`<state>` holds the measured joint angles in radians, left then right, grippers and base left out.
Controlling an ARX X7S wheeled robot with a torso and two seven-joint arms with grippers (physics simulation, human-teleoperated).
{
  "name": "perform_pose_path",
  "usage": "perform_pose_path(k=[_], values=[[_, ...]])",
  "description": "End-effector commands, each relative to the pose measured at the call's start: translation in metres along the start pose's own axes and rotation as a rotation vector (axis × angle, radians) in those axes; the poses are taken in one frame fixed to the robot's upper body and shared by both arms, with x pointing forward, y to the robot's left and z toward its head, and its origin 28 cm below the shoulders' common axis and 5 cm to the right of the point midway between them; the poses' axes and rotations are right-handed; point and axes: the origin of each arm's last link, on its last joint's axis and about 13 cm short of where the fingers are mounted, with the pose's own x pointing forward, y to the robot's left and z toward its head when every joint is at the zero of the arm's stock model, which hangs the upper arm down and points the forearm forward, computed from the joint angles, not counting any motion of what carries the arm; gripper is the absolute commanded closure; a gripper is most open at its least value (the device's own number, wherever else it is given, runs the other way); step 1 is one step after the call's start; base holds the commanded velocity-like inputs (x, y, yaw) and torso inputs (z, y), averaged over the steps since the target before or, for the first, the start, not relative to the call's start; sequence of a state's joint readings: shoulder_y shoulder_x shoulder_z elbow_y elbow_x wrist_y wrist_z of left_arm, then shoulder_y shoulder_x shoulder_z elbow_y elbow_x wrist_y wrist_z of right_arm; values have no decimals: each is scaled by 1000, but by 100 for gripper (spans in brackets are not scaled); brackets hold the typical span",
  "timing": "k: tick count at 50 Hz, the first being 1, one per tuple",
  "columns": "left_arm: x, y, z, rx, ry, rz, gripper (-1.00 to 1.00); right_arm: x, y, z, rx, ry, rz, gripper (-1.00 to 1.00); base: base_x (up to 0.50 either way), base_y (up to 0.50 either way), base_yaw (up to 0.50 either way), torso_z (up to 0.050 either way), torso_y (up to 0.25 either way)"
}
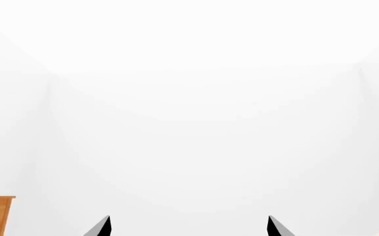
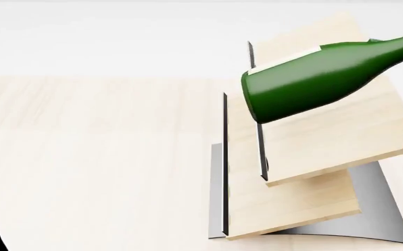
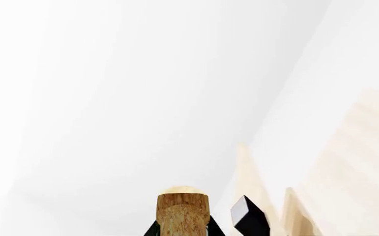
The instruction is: Put the wine bottle on the wine rack.
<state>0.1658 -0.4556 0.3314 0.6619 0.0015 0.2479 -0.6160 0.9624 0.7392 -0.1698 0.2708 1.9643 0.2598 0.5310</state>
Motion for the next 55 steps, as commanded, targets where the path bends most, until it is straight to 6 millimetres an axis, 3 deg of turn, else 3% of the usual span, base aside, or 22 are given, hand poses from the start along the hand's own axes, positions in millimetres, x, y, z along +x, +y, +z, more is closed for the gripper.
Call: perform_pose_path(k=[1, 14, 47, 55], values=[[0, 0, 0, 0, 2, -2, -100, -2, -2, 5, 4, -31, 22, 100, 0, 0, 0, 0, 0], [0, 0, -1, 0, 3, -3, -100, 5, -19, 6, -10, -25, 6, 100, 0, 0, 0, 1, 1], [-1, -1, -2, -1, 5, -3, -100, -6, -26, -5, 1, -17, -18, 100, 0, 0, 0, 0, 1], [0, -1, -2, -2, 5, -3, -100, 0, -36, -3, 2, -14, -24, 100, 0, 0, 0, 0, 0]])
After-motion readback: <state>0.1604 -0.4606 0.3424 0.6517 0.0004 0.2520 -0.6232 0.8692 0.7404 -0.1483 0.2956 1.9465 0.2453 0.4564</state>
